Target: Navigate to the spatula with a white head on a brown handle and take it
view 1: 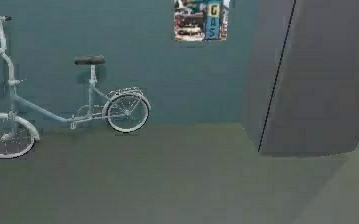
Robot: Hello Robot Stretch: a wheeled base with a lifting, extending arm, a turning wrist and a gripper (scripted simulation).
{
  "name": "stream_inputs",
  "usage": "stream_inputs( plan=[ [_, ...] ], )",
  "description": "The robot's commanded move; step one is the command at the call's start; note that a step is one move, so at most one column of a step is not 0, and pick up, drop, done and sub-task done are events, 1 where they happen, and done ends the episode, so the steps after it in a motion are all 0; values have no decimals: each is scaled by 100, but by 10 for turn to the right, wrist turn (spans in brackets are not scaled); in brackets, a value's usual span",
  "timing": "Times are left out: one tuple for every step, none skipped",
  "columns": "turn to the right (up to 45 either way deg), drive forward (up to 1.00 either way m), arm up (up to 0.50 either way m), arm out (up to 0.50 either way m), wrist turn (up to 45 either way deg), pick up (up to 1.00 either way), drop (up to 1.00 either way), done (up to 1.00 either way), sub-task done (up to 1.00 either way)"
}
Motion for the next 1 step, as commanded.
stream_inputs(
  plan=[
    [-450, 0, 0, 0, 0, 0, 0, 0, 0]
  ],
)
